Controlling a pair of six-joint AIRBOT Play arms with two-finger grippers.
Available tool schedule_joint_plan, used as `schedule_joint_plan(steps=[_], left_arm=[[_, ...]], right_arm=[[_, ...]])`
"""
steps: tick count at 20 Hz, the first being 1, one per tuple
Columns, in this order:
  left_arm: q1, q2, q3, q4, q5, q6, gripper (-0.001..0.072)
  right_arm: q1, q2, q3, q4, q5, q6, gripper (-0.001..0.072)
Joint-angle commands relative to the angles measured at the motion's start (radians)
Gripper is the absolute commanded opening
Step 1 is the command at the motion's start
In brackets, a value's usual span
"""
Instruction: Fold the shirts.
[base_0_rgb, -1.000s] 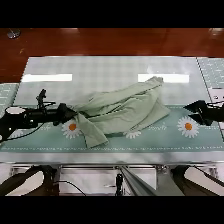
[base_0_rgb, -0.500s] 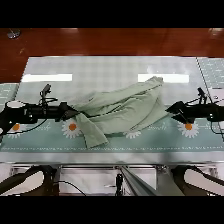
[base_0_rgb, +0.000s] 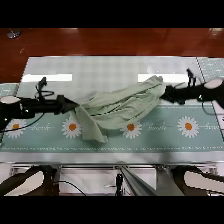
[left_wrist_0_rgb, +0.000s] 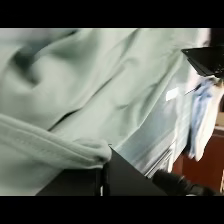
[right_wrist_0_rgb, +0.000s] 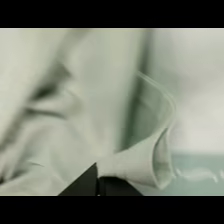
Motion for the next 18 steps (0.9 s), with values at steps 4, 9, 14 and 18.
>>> schedule_joint_plan(steps=[4,9,14,18], left_arm=[[0.010,0.252,0.559,-0.119,0.299,-0.011,0.0020],[0.040,0.366,1.066,0.642,0.246,-0.498,0.0019],[0.040,0.515,1.191,0.908,0.060,-0.591,0.0019],[0.042,0.616,1.191,0.930,-0.100,-0.600,0.0019]], right_arm=[[0.011,-0.003,0.939,-0.109,0.193,0.112,0.0029],[0.003,0.261,1.119,-0.299,0.242,0.108,0.0029],[0.003,0.652,0.927,-0.404,0.301,0.110,0.0029],[0.004,0.813,0.919,-0.519,0.383,0.164,0.0029]])
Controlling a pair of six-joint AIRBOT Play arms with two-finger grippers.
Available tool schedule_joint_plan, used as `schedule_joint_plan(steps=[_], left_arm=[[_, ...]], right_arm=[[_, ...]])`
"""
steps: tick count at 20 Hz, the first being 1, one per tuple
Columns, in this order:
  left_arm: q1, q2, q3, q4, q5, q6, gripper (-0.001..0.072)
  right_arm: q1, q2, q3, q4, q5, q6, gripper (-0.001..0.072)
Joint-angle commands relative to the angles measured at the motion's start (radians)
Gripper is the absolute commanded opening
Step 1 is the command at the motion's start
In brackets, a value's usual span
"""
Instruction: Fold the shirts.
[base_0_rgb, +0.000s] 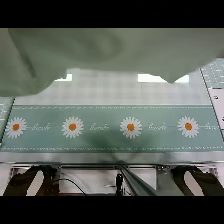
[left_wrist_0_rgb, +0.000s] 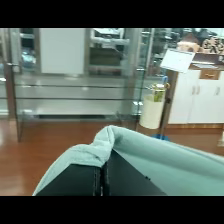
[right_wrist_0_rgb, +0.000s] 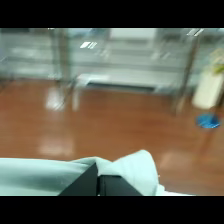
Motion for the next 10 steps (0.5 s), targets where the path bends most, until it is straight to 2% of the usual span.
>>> schedule_joint_plan(steps=[1,4,6,8,10], left_arm=[[0.004,0.079,0.024,0.086,-0.193,-0.060,0.0019],[0.014,0.074,-0.010,0.079,-0.373,-0.074,0.0020],[0.014,0.069,-0.114,0.070,-0.426,-0.074,0.0020],[0.014,0.064,-0.270,0.024,-0.374,-0.074,0.0020],[0.012,0.041,-0.442,-0.036,-0.268,-0.057,0.0021]], right_arm=[[0.000,0.152,-0.017,-0.130,0.089,0.049,0.0029],[0.000,0.173,-0.026,-0.171,0.182,0.072,0.0029],[0.000,0.173,-0.111,-0.160,0.189,0.080,0.0029],[0.000,0.172,-0.262,-0.138,0.140,0.080,0.0029],[0.000,0.156,-0.432,-0.108,0.078,0.072,0.0029]])
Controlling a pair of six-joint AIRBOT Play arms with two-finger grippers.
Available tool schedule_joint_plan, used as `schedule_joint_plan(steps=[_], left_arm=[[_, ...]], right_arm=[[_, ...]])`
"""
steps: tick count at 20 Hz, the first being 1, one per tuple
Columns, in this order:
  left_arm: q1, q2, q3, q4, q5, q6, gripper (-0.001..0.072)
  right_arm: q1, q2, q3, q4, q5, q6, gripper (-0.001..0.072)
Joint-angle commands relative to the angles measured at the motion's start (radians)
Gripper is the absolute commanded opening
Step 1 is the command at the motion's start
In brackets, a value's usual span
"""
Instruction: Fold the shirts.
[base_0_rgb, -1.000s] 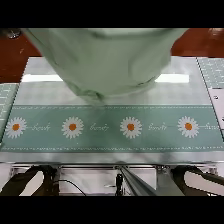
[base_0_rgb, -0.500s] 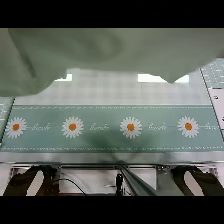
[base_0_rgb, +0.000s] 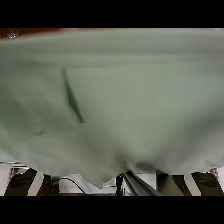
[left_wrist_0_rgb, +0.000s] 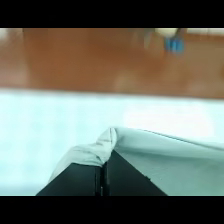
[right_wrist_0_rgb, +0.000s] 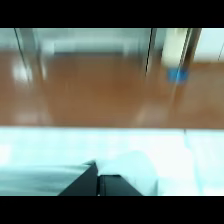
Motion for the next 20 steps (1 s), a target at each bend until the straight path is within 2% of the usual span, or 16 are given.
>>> schedule_joint_plan(steps=[1,5,10,14,16,17,18,19,20], left_arm=[[0.000,-0.037,-0.263,-0.100,0.113,0.040,0.0021],[-0.002,-0.218,-0.447,-0.231,0.259,0.145,0.0021],[-0.071,-0.533,-0.418,-0.243,0.521,0.154,0.0021],[-0.134,-0.750,-0.336,-0.243,0.618,0.153,0.0021],[-0.154,-0.825,-0.303,-0.250,0.632,0.147,0.0021],[-0.156,-0.850,-0.294,-0.262,0.631,0.129,0.0033],[-0.156,-0.861,-0.294,-0.268,0.631,0.108,0.0222],[-0.151,-0.863,-0.294,-0.265,0.610,0.100,0.0703],[-0.137,-0.861,-0.291,-0.254,0.550,0.101,0.0709]], right_arm=[[0.000,-0.028,-0.247,0.048,-0.068,-0.011,0.0029],[0.000,-0.226,-0.411,0.172,-0.250,-0.090,0.0029],[0.000,-0.623,-0.396,0.335,-0.492,-0.138,0.0029],[0.000,-0.932,-0.248,0.417,-0.525,-0.134,0.0030],[-0.002,-1.047,-0.160,0.511,-0.524,-0.087,0.0030],[-0.009,-1.093,-0.119,0.570,-0.516,-0.066,0.0055],[-0.020,-1.124,-0.089,0.626,-0.501,-0.065,0.0322],[-0.033,-1.146,-0.059,0.658,-0.469,-0.068,0.0644],[-0.054,-1.155,-0.030,0.663,-0.409,-0.088,0.0625]])
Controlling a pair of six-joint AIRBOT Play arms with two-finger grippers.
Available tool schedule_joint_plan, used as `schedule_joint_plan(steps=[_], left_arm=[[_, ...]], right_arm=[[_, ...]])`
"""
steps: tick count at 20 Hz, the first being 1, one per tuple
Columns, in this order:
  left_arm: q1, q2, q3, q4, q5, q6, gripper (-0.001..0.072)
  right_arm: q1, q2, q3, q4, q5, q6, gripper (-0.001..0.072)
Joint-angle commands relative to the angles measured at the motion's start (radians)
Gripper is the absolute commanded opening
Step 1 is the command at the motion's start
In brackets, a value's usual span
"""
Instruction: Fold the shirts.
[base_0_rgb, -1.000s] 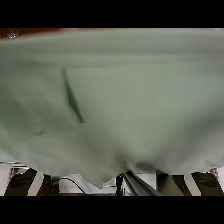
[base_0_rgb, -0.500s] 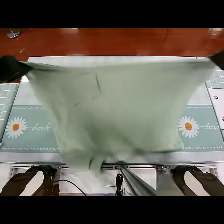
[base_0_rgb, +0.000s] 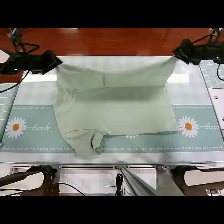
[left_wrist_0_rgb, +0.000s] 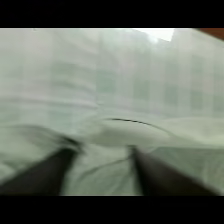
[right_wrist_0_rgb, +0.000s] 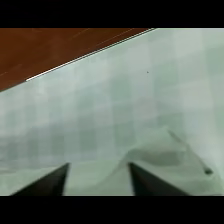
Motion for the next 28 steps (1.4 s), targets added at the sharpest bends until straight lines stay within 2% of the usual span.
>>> schedule_joint_plan(steps=[1,3,4,5,6,8,10,11,13,14,16,20,22,25,27,28], left_arm=[[0.028,-0.044,0.029,0.036,-0.158,-0.021,0.0709],[0.090,-0.041,0.043,0.156,-0.414,-0.021,0.0708],[0.119,-0.034,0.031,0.219,-0.518,-0.017,0.0707],[0.145,-0.013,-0.005,0.251,-0.583,0.024,0.0706],[0.175,0.024,-0.064,0.249,-0.617,0.060,0.0706],[0.228,0.129,-0.239,0.241,-0.595,0.058,0.0706],[0.278,0.240,-0.451,0.227,-0.545,0.053,0.0706],[0.306,0.286,-0.551,0.187,-0.525,0.043,0.0706],[0.349,0.342,-0.706,0.111,-0.517,0.087,0.0706],[0.364,0.358,-0.763,0.100,-0.502,0.087,0.0706],[0.373,0.369,-0.832,0.068,-0.463,0.087,0.0706],[0.373,0.365,-0.925,-0.096,-0.337,0.089,0.0706],[0.366,0.365,-0.951,-0.188,-0.286,0.150,0.0706],[0.294,0.360,-0.966,-0.208,-0.177,0.156,0.0706],[0.220,0.357,-0.966,-0.231,-0.119,0.159,0.0703],[0.191,0.357,-0.966,-0.251,-0.114,0.185,0.0661]], right_arm=[[-0.056,-0.091,0.105,0.103,0.138,-0.029,0.0625],[-0.132,-0.068,0.117,-0.019,0.313,-0.043,0.0624],[-0.166,-0.054,0.113,-0.144,0.421,-0.043,0.0623],[-0.188,-0.030,0.086,-0.266,0.476,-0.023,0.0618],[-0.204,0.021,0.013,-0.358,0.465,-0.006,0.0618],[-0.246,0.161,-0.219,-0.333,0.291,0.045,0.0618],[-0.249,0.314,-0.472,-0.215,0.143,-0.032,0.0618],[-0.248,0.384,-0.579,-0.148,0.122,-0.067,0.0618],[-0.248,0.509,-0.754,0.002,0.116,-0.188,0.0619],[-0.248,0.559,-0.812,0.034,0.115,-0.195,0.0619],[-0.248,0.622,-0.866,0.045,0.115,-0.197,0.0618],[-0.248,0.652,-0.875,0.045,0.122,-0.198,0.0618],[-0.248,0.652,-0.875,0.045,0.127,-0.195,0.0618],[-0.248,0.652,-0.875,0.049,0.116,-0.178,0.0619],[-0.273,0.652,-0.866,0.030,0.047,-0.175,0.0619],[-0.311,0.652,-0.856,-0.002,0.031,-0.154,0.0619]])
